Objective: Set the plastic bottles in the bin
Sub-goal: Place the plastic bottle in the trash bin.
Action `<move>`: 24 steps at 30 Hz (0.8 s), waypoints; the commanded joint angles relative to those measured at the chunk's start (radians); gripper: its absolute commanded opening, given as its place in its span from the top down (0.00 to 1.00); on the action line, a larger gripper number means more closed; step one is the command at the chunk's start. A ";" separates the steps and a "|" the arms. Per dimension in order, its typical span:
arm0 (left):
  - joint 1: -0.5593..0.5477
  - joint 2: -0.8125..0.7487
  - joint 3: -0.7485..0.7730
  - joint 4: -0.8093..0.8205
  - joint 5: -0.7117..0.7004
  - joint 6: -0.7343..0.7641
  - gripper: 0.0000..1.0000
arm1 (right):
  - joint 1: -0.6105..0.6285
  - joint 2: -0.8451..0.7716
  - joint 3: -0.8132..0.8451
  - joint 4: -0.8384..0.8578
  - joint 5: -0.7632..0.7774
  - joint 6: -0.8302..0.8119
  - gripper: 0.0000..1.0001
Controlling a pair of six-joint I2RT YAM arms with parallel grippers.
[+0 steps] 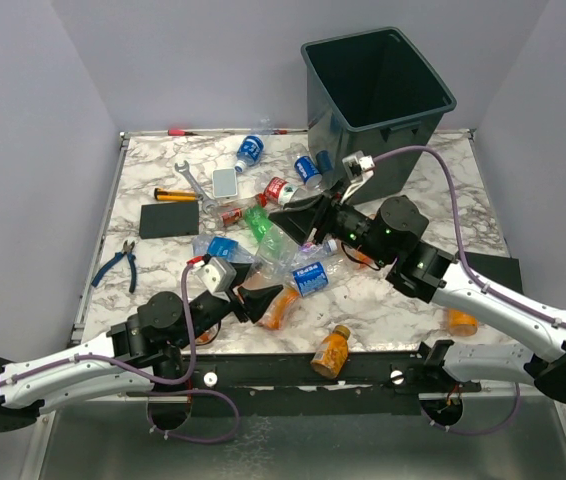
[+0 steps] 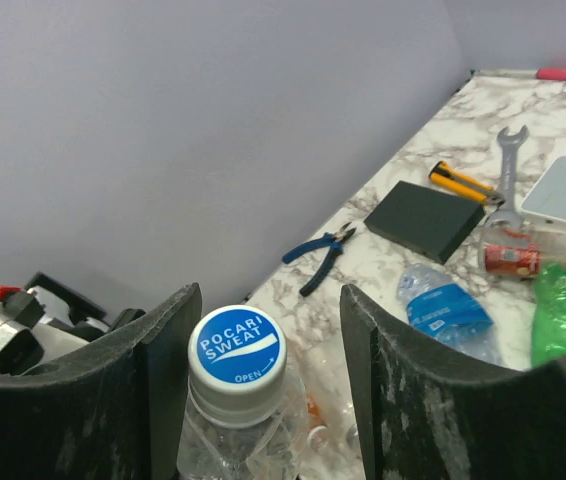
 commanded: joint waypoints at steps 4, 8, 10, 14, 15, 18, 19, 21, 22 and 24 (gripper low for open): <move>0.001 -0.032 -0.014 0.007 -0.003 0.017 0.71 | 0.004 -0.010 0.028 -0.096 -0.031 0.052 0.58; 0.001 -0.032 -0.017 0.008 -0.018 0.015 0.57 | 0.004 -0.018 0.031 -0.119 -0.044 0.053 0.96; 0.001 -0.031 -0.014 0.006 -0.032 0.010 0.20 | 0.004 -0.023 0.037 -0.133 -0.048 0.053 0.99; 0.000 -0.036 -0.011 -0.002 -0.059 0.002 0.01 | 0.004 -0.051 0.081 -0.200 -0.006 0.013 0.99; 0.000 -0.039 -0.010 -0.006 -0.070 0.001 0.01 | 0.004 -0.057 0.125 -0.241 0.021 -0.021 0.99; 0.001 -0.062 -0.011 -0.014 -0.107 -0.002 0.01 | 0.004 -0.055 0.321 -0.403 0.180 -0.156 0.99; 0.000 -0.071 -0.012 -0.015 -0.122 -0.001 0.01 | 0.004 -0.049 0.381 -0.433 0.239 -0.208 0.99; 0.001 -0.088 -0.016 -0.016 -0.156 0.000 0.01 | 0.004 -0.024 0.510 -0.469 0.397 -0.315 0.99; 0.001 -0.091 -0.015 -0.019 -0.172 0.002 0.01 | 0.004 -0.006 0.559 -0.467 0.495 -0.377 0.99; 0.001 -0.098 -0.018 -0.024 -0.198 0.004 0.01 | 0.003 0.036 0.629 -0.398 0.695 -0.521 1.00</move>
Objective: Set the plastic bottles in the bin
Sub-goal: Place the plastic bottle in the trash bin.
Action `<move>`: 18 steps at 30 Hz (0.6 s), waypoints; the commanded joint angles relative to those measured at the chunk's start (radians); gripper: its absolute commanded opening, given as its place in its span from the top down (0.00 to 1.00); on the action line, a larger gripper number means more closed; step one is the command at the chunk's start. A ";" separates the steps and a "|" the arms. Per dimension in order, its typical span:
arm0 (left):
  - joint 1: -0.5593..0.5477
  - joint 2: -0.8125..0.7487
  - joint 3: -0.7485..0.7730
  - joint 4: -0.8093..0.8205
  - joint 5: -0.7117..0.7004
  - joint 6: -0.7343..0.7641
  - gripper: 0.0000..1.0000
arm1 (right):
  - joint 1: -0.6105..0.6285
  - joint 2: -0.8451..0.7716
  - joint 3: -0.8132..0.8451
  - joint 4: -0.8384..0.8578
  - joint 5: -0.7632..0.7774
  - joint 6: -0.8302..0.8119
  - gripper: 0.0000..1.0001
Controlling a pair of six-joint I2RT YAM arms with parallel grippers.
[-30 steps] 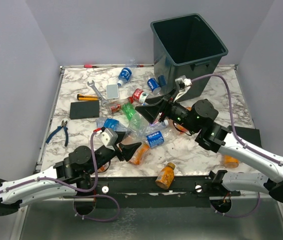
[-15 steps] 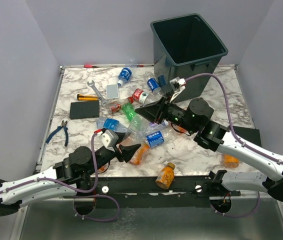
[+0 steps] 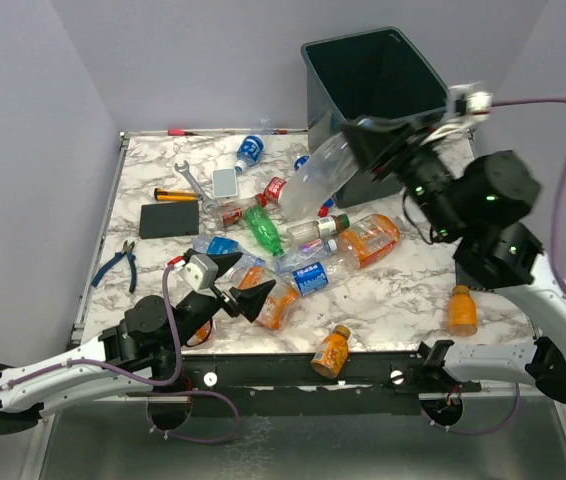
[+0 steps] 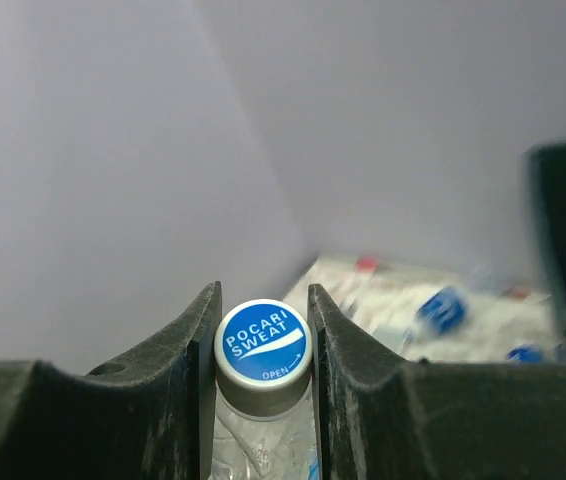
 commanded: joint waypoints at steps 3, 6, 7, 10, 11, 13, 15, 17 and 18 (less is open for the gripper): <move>0.001 -0.025 -0.005 -0.015 -0.118 0.000 0.01 | -0.049 0.132 0.210 0.202 0.606 -0.542 0.99; 0.000 -0.021 -0.005 -0.018 -0.139 0.000 0.01 | -0.252 0.255 0.403 0.020 0.525 -0.384 0.99; 0.001 -0.020 -0.003 -0.018 -0.144 0.003 0.01 | -0.318 0.284 0.456 -0.017 0.480 -0.295 0.99; 0.001 -0.013 0.001 -0.018 -0.163 0.006 0.01 | -0.437 0.294 0.379 0.166 0.425 -0.210 0.99; 0.001 -0.013 0.003 -0.018 -0.166 0.003 0.01 | -0.453 0.287 0.326 0.276 0.415 -0.219 0.99; 0.001 -0.017 0.001 -0.018 -0.169 -0.001 0.01 | -0.473 0.313 0.299 0.413 0.431 -0.254 0.99; 0.001 -0.019 -0.001 -0.018 -0.169 -0.002 0.01 | -0.498 0.408 0.396 0.388 0.466 -0.284 0.99; 0.001 -0.019 0.001 -0.018 -0.169 -0.002 0.01 | -0.528 0.507 0.473 0.364 0.512 -0.318 0.99; 0.002 -0.020 0.004 -0.034 -0.170 -0.003 0.01 | -0.548 0.545 0.492 0.355 0.523 -0.321 0.99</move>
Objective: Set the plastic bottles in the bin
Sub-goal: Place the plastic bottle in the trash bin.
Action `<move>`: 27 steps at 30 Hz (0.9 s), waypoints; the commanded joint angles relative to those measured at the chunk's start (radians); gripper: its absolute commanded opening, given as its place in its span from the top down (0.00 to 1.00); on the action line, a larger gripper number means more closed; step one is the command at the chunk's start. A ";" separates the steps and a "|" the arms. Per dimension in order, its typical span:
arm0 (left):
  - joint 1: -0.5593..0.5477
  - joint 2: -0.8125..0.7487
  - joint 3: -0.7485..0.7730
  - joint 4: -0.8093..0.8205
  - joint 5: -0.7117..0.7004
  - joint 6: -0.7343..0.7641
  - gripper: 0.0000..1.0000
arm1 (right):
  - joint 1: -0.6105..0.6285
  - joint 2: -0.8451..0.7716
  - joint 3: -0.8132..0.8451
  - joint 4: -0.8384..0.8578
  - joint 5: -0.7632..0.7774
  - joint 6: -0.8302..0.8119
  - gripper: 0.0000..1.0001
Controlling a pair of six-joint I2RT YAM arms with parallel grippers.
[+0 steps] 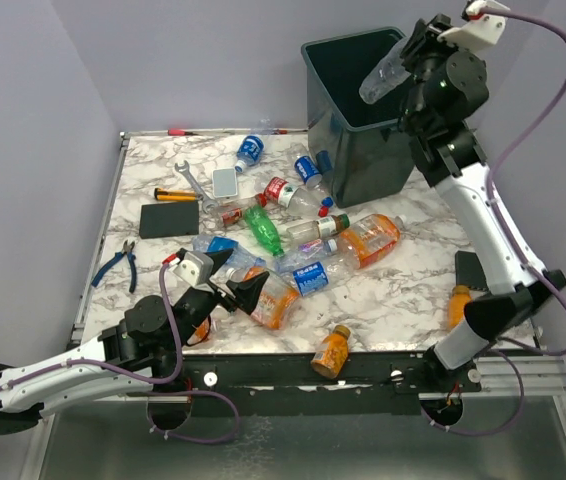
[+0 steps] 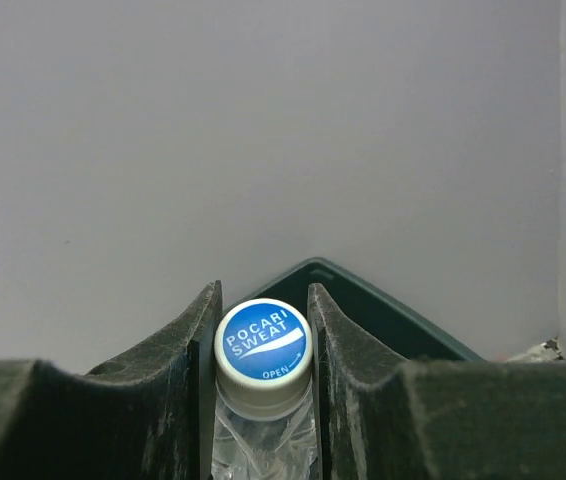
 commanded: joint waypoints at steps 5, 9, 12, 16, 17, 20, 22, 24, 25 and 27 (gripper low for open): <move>0.000 -0.017 0.006 -0.039 -0.048 -0.004 0.01 | -0.109 0.226 0.140 0.056 0.131 -0.081 0.99; 0.001 -0.019 0.005 -0.040 -0.050 -0.003 0.01 | -0.129 0.271 0.106 0.050 0.173 -0.113 0.99; 0.001 -0.006 0.006 -0.040 -0.048 0.001 0.01 | -0.139 0.288 0.081 0.043 0.185 -0.133 0.99; 0.001 0.021 0.011 -0.040 -0.034 0.009 0.01 | -0.144 0.297 0.061 0.022 0.181 -0.139 0.99; 0.001 0.028 0.013 -0.040 -0.032 0.010 0.01 | -0.146 0.297 0.059 0.011 0.176 -0.133 0.99; 0.001 0.038 0.014 -0.040 -0.029 0.013 0.01 | -0.150 0.293 0.043 -0.027 0.139 -0.111 0.97; 0.000 0.037 0.014 -0.041 -0.029 0.013 0.01 | -0.156 0.283 0.016 -0.051 0.107 -0.090 0.92; 0.001 0.035 0.013 -0.043 -0.029 0.013 0.01 | -0.162 0.276 -0.010 -0.085 0.091 -0.060 0.86; 0.001 0.034 0.012 -0.043 -0.030 0.013 0.01 | -0.165 0.271 -0.022 -0.092 0.083 -0.040 0.84; 0.001 0.033 0.011 -0.044 -0.030 0.011 0.01 | -0.172 0.259 -0.053 -0.134 0.067 0.005 0.78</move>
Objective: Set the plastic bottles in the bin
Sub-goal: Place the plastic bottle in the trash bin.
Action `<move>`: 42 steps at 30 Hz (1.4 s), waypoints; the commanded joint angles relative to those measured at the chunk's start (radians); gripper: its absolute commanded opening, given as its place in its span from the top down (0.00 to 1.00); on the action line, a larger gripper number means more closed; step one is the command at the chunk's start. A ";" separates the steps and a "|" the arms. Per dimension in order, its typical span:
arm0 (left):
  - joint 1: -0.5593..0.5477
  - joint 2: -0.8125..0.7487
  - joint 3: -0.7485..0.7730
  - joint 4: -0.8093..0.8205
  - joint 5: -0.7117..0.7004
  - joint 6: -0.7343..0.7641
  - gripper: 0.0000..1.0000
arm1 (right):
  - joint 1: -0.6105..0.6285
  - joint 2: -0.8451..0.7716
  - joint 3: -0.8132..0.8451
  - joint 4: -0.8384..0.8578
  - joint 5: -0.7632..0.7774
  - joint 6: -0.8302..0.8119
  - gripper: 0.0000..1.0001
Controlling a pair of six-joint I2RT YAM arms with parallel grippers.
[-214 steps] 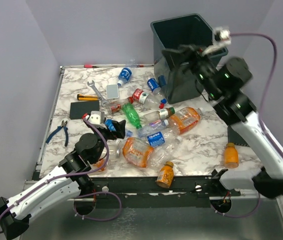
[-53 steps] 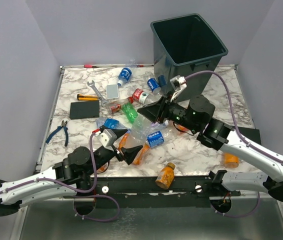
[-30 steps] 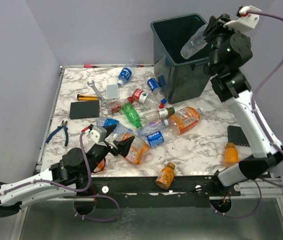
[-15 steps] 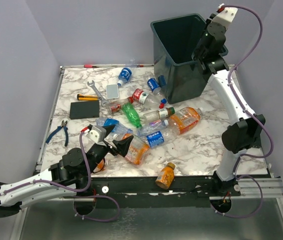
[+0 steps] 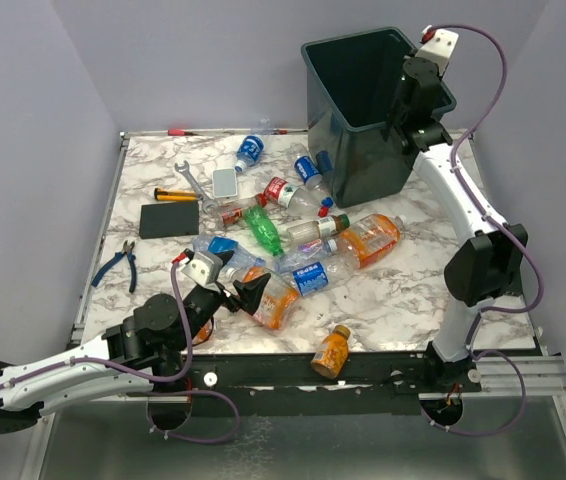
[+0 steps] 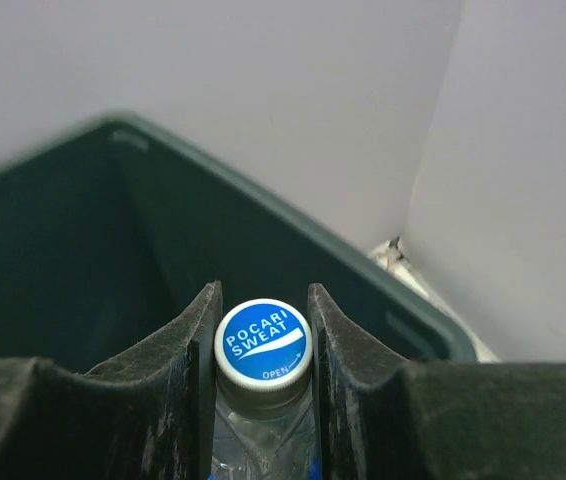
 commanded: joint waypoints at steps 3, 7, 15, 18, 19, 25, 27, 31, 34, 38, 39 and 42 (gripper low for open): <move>0.000 0.000 0.010 -0.011 -0.002 0.005 0.01 | -0.024 -0.048 -0.081 -0.122 -0.073 0.121 0.62; 0.000 0.010 0.012 -0.011 0.003 0.006 0.01 | -0.026 -0.065 -0.068 -0.156 -0.113 0.159 0.29; 0.001 0.024 0.012 -0.013 -0.001 0.005 0.01 | -0.026 -0.149 0.059 -0.228 -0.228 0.282 0.16; 0.001 0.037 0.012 -0.012 -0.013 0.004 0.01 | -0.025 -0.247 0.027 -0.223 -0.359 0.378 0.13; 0.001 0.042 0.013 -0.013 -0.020 0.004 0.01 | -0.025 -0.290 -0.004 -0.207 -0.429 0.416 0.12; 0.000 0.076 0.020 -0.026 -0.089 -0.006 0.01 | -0.009 -0.599 -0.383 0.026 -0.975 0.564 0.11; 0.000 0.087 0.020 -0.027 -0.110 -0.007 0.01 | 0.000 -0.698 -0.522 0.057 -1.084 0.612 0.11; 0.000 0.117 0.025 -0.029 -0.160 -0.010 0.01 | 0.003 -0.895 -0.810 0.079 -1.195 0.682 0.11; 0.001 0.131 0.033 -0.041 -0.217 -0.026 0.01 | 0.002 -1.042 -1.033 0.062 -1.211 0.703 0.09; 0.001 0.119 0.034 -0.054 -0.251 -0.041 0.01 | 0.002 -1.172 -1.210 -0.050 -1.202 0.718 0.09; 0.001 0.112 0.033 -0.058 -0.252 -0.051 0.01 | 0.002 -1.194 -1.243 -0.090 -1.199 0.724 0.09; 0.002 0.090 0.044 -0.077 -0.228 -0.114 0.01 | 0.003 -1.287 -1.347 -0.157 -1.163 0.769 0.09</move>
